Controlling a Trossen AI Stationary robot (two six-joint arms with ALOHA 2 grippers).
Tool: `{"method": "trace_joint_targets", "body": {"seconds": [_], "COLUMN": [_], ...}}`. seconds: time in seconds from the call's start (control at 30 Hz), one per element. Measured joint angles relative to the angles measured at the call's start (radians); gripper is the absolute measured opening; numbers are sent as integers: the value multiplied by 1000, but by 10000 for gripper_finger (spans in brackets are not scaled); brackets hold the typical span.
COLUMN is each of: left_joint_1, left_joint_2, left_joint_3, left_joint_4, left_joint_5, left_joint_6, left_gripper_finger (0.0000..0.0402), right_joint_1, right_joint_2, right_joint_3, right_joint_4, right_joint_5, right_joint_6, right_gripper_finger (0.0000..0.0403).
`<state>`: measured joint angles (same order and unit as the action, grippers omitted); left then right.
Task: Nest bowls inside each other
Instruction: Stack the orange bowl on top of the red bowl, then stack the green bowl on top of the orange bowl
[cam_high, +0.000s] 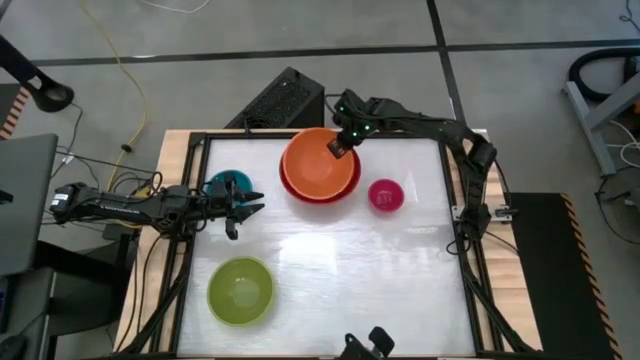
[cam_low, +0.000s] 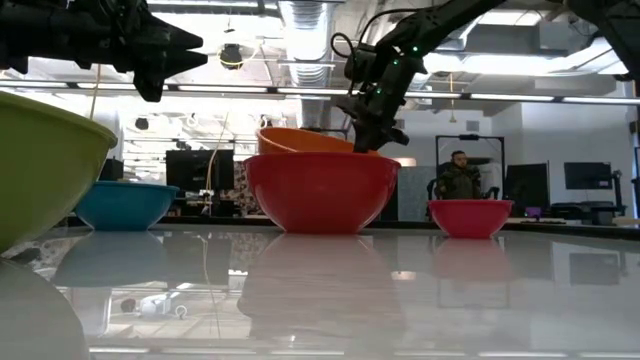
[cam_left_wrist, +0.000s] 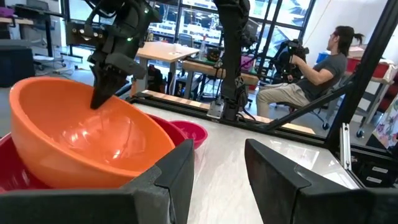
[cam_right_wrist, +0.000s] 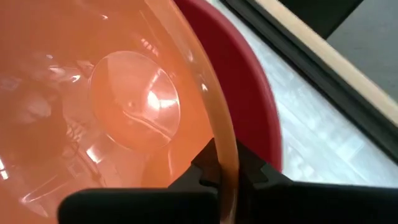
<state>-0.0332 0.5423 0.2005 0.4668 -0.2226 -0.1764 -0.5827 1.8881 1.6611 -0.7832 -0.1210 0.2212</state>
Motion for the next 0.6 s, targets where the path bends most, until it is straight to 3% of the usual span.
{"method": "trace_joint_targets", "body": {"seconds": [0.3,0.6], "left_joint_1": [0,0], "left_joint_2": [0,0], "left_joint_3": [0,0], "left_joint_4": [1,2], "left_joint_5": [0,1], "left_joint_6": [0,-2], "left_gripper_finger": [132,132], "right_joint_1": [-3,-9], "right_joint_2": [-3,-6], "right_joint_3": [0,43], "right_joint_4": [-20,-23], "right_joint_5": [2,14], "right_joint_6": [-57,-70], "right_gripper_finger": [128,155]}}
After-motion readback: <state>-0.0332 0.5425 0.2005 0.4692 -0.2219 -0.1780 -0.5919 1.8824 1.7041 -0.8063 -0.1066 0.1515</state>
